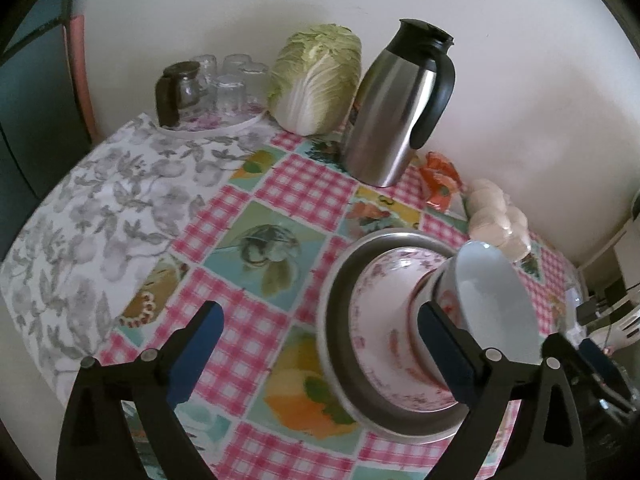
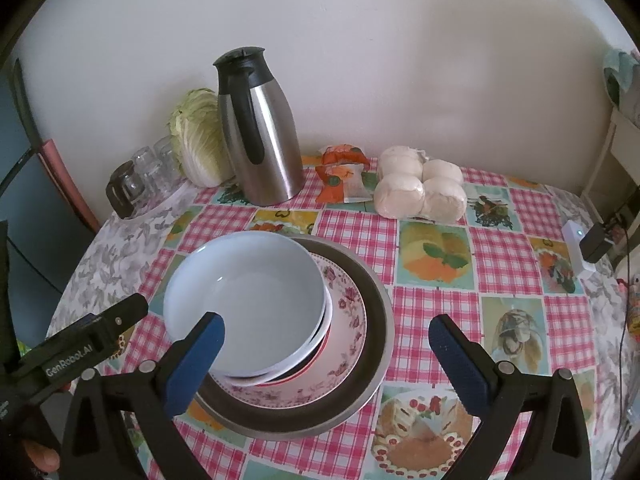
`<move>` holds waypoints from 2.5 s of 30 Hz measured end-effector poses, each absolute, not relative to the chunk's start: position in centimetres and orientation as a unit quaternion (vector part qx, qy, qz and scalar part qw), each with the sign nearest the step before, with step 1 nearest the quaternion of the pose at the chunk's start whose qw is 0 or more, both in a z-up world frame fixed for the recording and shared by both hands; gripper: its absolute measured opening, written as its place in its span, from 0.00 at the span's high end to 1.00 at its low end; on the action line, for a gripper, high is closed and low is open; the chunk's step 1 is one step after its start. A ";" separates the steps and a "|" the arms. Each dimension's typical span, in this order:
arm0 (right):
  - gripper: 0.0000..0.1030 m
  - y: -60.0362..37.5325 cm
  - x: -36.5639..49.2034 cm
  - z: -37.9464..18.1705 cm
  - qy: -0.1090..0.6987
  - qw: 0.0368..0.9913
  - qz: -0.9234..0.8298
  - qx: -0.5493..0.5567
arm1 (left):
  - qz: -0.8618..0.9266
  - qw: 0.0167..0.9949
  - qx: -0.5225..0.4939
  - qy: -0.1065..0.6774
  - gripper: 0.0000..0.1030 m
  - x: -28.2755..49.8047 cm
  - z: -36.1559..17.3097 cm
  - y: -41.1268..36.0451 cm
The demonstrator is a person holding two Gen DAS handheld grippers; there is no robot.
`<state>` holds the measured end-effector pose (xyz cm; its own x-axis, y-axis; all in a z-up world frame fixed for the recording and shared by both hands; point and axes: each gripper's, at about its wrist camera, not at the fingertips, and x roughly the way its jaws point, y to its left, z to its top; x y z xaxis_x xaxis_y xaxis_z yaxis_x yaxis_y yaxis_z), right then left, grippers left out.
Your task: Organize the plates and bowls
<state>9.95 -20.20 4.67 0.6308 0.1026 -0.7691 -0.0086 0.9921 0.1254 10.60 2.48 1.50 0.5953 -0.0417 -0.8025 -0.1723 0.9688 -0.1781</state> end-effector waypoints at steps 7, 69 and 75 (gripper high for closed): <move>0.00 -19.5 8.7 4.3 0.431 0.900 0.035 0.045 | 0.048 0.889 -0.092 0.445 0.02 9.3 1.0 3.0; 0.00 -18.9 3.8 -1.2 0.491 0.871 0.011 0.014 | 0.025 0.882 0.027 0.470 0.02 5.1 -2.6 2.4; 0.00 -19.0 3.8 -1.2 0.493 0.870 0.009 0.014 | 0.024 0.880 0.028 0.474 0.02 5.1 -2.7 2.4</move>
<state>3.80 -19.00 -1.24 0.5144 0.0287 -0.8571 -0.0015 0.9995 0.0326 5.13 2.37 -2.74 0.5496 0.0687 -0.8326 -0.0160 0.9973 0.0717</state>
